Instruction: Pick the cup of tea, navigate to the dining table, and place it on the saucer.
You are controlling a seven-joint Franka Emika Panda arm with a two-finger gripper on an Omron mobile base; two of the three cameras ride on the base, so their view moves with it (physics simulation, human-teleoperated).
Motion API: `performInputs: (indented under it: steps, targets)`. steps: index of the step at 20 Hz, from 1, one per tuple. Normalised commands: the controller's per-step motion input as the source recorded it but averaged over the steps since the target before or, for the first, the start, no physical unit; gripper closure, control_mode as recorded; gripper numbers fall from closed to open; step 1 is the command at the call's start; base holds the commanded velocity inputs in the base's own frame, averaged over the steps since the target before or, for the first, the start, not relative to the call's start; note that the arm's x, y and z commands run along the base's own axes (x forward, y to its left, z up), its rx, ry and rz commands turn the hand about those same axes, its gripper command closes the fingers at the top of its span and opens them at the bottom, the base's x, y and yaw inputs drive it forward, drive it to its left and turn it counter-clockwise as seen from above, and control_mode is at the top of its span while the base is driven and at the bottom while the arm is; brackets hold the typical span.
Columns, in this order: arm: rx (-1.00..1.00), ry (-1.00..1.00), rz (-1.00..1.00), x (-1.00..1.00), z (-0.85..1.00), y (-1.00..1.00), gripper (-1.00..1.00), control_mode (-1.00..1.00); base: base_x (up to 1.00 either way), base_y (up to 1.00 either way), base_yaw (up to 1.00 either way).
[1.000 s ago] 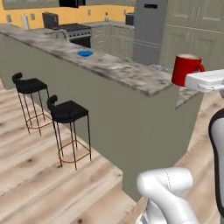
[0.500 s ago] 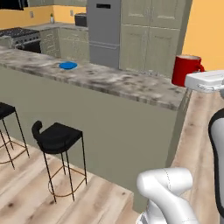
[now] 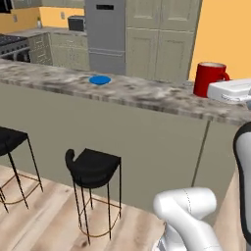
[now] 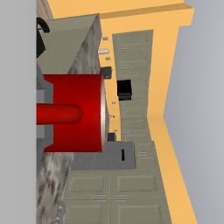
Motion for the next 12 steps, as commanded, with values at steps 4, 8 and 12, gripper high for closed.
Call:
performInputs:
  steps: [4, 8, 12]
  targets:
    - [0.00, 0.00, 0.00, 0.00, 0.00, 0.00, 1.00, 1.00, 0.04, 1.00, -0.08]
    - [0.00, 0.00, 0.00, 0.00, 0.00, 0.00, 1.00, 1.00, 0.73, 1.00, -0.27]
    - [0.00, 0.00, 0.00, 0.00, 0.00, 0.00, 1.00, 1.00, 0.72, 0.51, -0.42]
